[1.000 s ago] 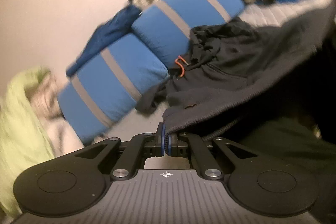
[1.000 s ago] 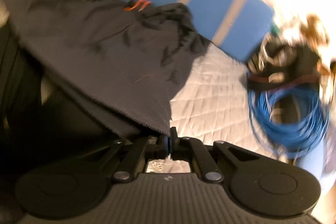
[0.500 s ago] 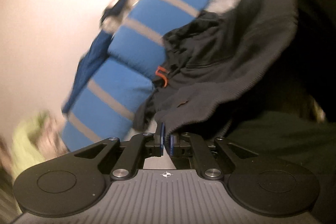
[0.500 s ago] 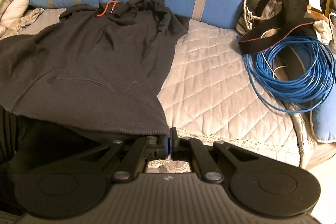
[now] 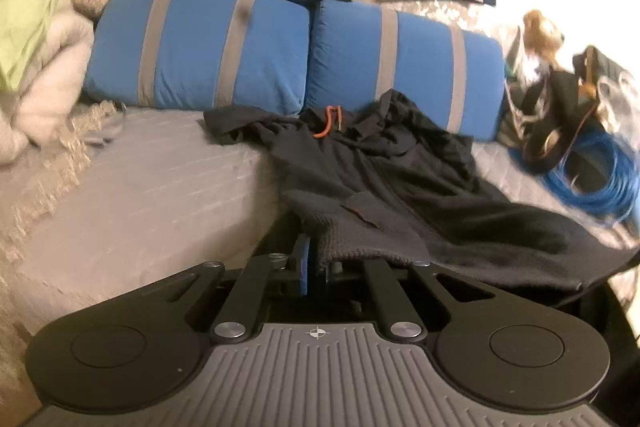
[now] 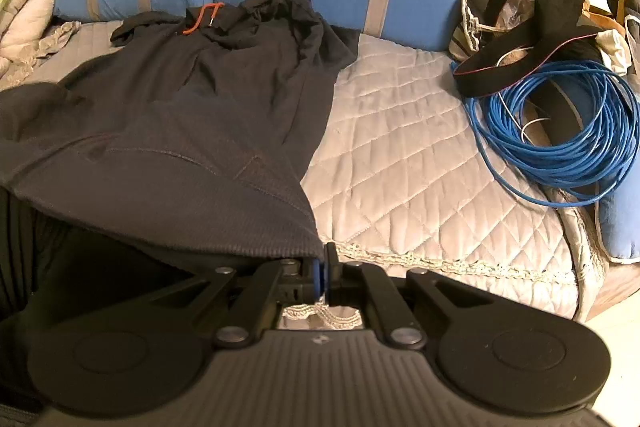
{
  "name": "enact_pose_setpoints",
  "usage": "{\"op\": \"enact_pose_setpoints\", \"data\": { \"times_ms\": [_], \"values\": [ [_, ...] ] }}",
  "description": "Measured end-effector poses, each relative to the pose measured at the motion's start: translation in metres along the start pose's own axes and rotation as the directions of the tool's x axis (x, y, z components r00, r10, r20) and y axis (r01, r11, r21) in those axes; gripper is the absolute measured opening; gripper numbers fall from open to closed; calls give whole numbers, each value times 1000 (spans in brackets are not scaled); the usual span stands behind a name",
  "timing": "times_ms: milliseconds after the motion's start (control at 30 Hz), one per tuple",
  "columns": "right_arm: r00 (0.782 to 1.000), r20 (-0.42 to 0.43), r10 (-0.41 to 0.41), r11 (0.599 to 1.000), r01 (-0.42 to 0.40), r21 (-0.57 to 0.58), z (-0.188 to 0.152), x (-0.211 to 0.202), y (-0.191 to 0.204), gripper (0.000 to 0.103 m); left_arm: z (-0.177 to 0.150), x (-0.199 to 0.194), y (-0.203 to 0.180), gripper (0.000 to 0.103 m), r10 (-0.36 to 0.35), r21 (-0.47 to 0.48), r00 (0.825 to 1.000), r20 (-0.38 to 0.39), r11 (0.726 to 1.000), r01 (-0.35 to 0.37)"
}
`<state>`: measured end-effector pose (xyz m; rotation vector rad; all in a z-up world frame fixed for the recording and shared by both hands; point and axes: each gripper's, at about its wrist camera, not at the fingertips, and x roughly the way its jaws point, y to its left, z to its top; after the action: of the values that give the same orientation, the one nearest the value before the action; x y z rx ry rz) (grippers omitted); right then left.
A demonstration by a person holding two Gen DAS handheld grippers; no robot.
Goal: Fold clothes
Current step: 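Hold the hem with both grippers and pull the hoodie flat across the bed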
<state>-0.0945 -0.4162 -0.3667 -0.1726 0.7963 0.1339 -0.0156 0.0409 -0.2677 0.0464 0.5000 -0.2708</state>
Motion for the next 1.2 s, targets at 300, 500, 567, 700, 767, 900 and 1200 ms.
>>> {"op": "enact_pose_setpoints", "data": {
  "times_ms": [300,500,567,700,767,900,1200],
  "values": [
    [997,65,30,999,-31,13,15,-20,0,2,4,-16,-54,4,248,622,947,206,714,-322],
    [994,83,73,996,-77,47,20,-35,0,2,-8,-15,-60,4,287,746,930,230,561,-358],
    [993,89,81,995,-86,51,20,-42,2,2,-9,-16,-58,4,289,756,934,209,559,-342],
    [992,75,104,993,-107,47,18,-46,7,2,-15,-18,-47,4,289,759,946,147,580,-295],
    [993,51,109,992,-112,50,13,-41,8,2,-21,-17,-44,4,286,774,951,120,573,-270],
    [993,8,119,991,-120,54,3,-29,12,2,-37,-9,-42,4,278,797,958,66,564,-218],
    [992,-22,123,992,-122,39,-8,-19,19,2,-47,-3,-29,7,238,716,971,7,677,-171]
  ]
}}
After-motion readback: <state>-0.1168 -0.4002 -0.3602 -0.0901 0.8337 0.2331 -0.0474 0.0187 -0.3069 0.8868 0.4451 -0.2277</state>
